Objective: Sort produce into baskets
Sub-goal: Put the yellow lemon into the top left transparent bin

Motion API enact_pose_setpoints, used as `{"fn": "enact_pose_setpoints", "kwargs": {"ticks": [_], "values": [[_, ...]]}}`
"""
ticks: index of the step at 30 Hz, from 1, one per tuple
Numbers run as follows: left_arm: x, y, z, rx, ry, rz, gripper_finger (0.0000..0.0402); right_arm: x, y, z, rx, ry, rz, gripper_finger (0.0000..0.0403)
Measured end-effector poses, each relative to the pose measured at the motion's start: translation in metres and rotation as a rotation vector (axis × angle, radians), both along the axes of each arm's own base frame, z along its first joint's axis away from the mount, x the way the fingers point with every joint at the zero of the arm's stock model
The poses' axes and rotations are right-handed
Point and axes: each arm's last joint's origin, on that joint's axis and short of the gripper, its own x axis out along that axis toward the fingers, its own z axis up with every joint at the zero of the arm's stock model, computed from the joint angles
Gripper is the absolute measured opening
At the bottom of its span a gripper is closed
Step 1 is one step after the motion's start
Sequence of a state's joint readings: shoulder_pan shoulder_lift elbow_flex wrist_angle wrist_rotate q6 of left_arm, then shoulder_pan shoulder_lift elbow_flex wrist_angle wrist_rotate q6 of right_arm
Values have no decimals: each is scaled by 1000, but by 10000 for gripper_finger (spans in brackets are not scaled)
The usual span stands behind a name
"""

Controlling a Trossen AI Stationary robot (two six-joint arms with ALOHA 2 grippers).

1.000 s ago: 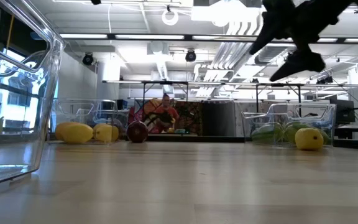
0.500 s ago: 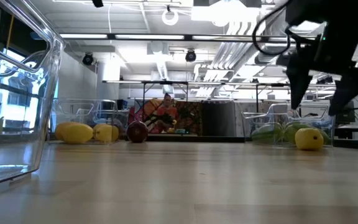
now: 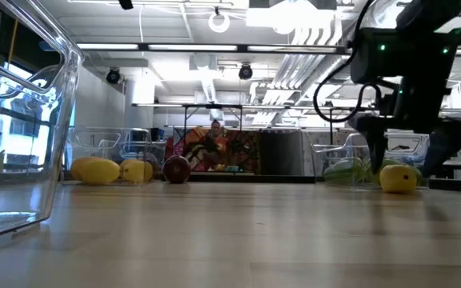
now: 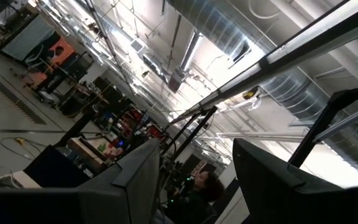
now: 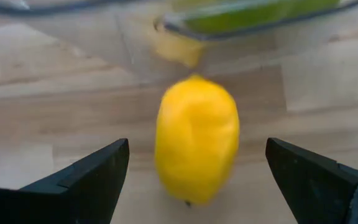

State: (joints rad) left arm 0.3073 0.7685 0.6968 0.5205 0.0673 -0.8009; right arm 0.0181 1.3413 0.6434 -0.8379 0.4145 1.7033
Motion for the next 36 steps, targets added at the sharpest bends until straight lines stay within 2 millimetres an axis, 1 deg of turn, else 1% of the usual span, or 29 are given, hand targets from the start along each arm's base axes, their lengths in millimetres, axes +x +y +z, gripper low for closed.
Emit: {"fn": "enact_pose_setpoints", "kwargs": {"ticks": [4, 18, 21, 23, 25, 29, 31, 33, 35, 36], "values": [[0, 0, 0, 0, 0, 0, 191, 1, -5, -6, -57, 25, -20, 367], [0, 0, 0, 0, 0, 0, 191, 8, -7, -25, -46, 99, -19, 367], [0, 0, 0, 0, 1, 0, 191, 10, -7, -29, -46, 114, -5, 358], [0, 0, 0, 0, 1, 0, 191, 12, -7, -31, -50, 114, 6, 340], [0, 0, 0, 0, 1, 0, 191, 14, -8, -33, -56, 112, 22, 313], [0, -1, 0, -5, 1, -37, 191, 19, -5, -31, -42, 92, 63, 233], [-1, -3, 1, -32, -7, -101, 191, 26, 1, -26, -9, 85, 146, 187], [-7, -6, 4, -38, -25, -153, 191, 37, 11, -18, 11, 50, 256, 149], [-15, -9, 8, -20, -56, -168, 191, 52, 24, -6, 11, -15, 400, 145], [-19, -10, 10, -14, -72, -169, 191, 62, 32, 0, 3, -79, 484, 145]]}}
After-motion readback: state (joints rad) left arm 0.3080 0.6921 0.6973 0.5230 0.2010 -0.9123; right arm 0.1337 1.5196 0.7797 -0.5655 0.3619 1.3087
